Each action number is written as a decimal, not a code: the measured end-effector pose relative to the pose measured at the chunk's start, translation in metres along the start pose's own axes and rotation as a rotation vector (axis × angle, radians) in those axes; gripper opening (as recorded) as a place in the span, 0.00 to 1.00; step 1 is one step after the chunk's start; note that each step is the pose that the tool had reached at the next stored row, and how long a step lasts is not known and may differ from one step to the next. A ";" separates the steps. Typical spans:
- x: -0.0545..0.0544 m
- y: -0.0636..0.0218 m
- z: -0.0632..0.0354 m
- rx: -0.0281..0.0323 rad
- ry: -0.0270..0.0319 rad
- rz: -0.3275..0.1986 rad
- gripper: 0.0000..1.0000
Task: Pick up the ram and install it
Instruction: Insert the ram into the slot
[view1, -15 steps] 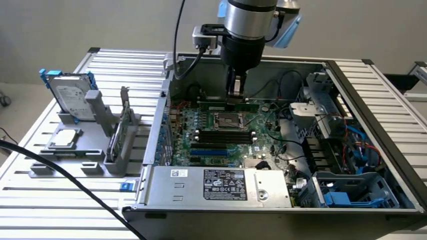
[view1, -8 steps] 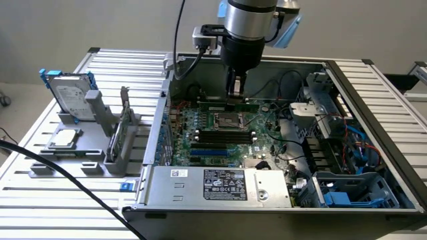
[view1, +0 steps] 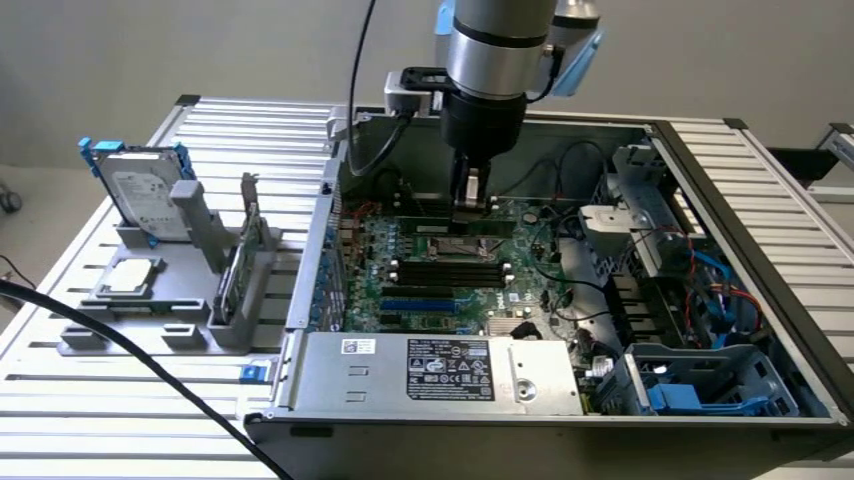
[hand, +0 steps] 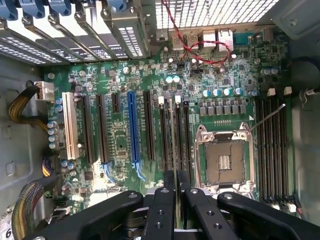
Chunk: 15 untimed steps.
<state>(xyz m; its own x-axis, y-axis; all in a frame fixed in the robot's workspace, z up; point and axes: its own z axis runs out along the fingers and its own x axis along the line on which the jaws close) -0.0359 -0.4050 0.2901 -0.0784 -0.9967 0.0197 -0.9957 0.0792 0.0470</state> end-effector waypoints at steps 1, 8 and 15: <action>0.001 -0.0001 0.0019 0.0000 0.0000 0.000 0.14; 0.005 -0.0006 0.0147 0.0000 0.0000 0.000 0.14; 0.004 -0.0012 0.0275 0.0000 -0.0002 0.000 0.14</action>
<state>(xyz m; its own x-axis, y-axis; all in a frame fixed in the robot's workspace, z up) -0.0364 -0.4099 0.2627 -0.0783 -0.9967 0.0195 -0.9958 0.0792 0.0470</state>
